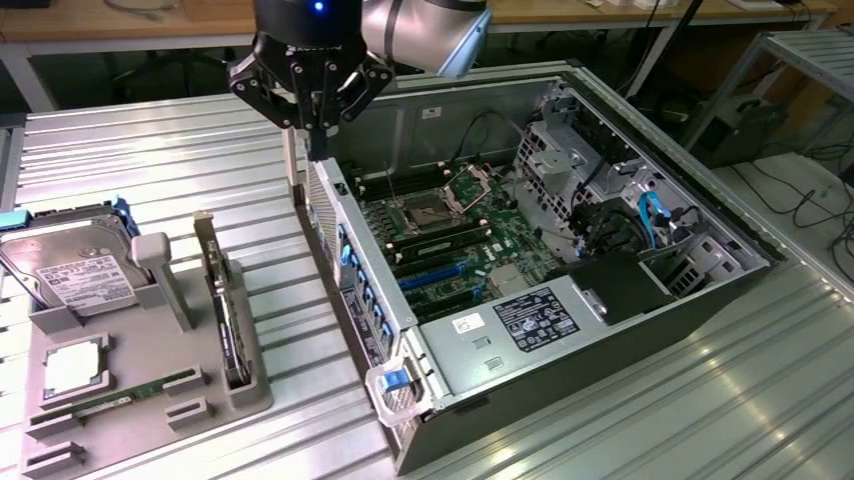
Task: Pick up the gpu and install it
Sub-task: 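Reach for the gpu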
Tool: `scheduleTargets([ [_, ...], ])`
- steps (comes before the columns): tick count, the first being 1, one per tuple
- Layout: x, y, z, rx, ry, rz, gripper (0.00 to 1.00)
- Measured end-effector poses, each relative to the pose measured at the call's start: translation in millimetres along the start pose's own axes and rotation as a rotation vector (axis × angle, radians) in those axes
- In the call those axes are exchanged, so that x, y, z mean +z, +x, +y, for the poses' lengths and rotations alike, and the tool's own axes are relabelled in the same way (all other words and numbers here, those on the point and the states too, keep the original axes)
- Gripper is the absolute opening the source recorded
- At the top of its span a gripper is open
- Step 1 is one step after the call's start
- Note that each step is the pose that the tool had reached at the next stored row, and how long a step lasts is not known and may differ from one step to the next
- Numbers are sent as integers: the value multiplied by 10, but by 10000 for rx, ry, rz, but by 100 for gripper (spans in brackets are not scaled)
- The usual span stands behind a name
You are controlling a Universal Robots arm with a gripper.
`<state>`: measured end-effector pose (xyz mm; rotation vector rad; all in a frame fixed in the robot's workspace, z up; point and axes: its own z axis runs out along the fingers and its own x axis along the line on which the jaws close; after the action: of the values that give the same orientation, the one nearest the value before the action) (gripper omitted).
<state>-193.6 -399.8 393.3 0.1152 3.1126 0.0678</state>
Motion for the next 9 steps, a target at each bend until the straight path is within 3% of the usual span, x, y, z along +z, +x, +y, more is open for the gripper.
scheduleTargets([
  [9, -2, 58, -7, -3, 1, 1, 11],
])
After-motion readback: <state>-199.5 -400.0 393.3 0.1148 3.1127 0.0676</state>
